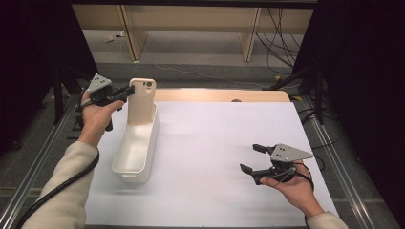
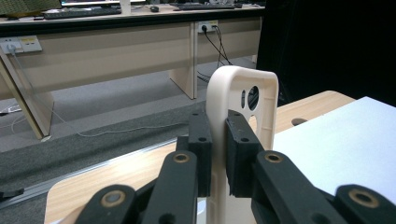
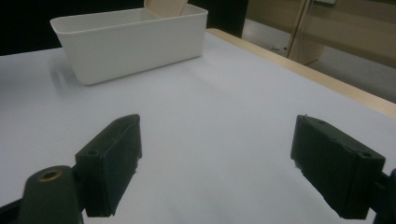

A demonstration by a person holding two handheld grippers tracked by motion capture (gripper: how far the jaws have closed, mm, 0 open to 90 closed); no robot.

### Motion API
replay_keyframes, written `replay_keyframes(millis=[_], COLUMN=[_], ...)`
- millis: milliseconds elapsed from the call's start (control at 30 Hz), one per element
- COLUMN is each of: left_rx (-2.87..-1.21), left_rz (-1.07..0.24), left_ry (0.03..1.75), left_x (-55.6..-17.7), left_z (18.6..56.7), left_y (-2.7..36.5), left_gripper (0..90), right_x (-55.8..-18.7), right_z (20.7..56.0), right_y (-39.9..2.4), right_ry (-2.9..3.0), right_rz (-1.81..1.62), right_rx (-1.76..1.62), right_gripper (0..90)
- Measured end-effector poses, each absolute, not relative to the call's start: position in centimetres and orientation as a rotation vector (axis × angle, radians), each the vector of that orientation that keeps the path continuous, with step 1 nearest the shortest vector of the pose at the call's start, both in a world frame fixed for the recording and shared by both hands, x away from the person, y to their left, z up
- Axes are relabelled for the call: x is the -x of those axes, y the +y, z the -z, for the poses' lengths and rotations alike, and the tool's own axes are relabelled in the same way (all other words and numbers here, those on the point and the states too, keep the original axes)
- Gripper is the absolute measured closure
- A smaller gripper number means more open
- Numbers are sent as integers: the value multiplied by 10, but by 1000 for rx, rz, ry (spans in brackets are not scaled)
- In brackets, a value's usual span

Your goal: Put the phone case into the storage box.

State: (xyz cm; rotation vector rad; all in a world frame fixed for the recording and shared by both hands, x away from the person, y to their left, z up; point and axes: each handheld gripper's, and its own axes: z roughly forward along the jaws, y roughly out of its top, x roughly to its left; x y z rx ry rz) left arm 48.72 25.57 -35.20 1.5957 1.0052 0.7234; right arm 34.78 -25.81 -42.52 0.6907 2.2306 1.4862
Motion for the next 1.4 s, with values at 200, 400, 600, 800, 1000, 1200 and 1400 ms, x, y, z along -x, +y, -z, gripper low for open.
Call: replay_keyframes(millis=[200,400,600,800,1000,1200,1400], left_rx=[-1589,-1591,-1589,-1600,-1592,-1595,-1592], left_rz=[-726,-726,-723,-729,-725,-727,-725], left_ry=[1007,1012,1019,1024,1034,1040,1039], left_x=[-490,-493,-496,-499,-501,-503,-505], left_z=[353,355,356,357,359,362,362], left_y=[256,255,255,255,256,256,254], left_gripper=[819,818,818,818,818,818,818], right_x=[-348,-348,-348,-348,-348,-348,-348], right_z=[425,425,425,425,425,425,426], right_y=[-258,-258,-258,-258,-258,-258,-258], right_ry=[2231,2229,2230,2230,2229,2231,2233], right_rz=[-1487,-1487,-1490,-1488,-1489,-1489,-1488], right_rx=[-691,-691,-692,-692,-691,-690,-689], right_gripper=[176,176,176,176,176,176,177])
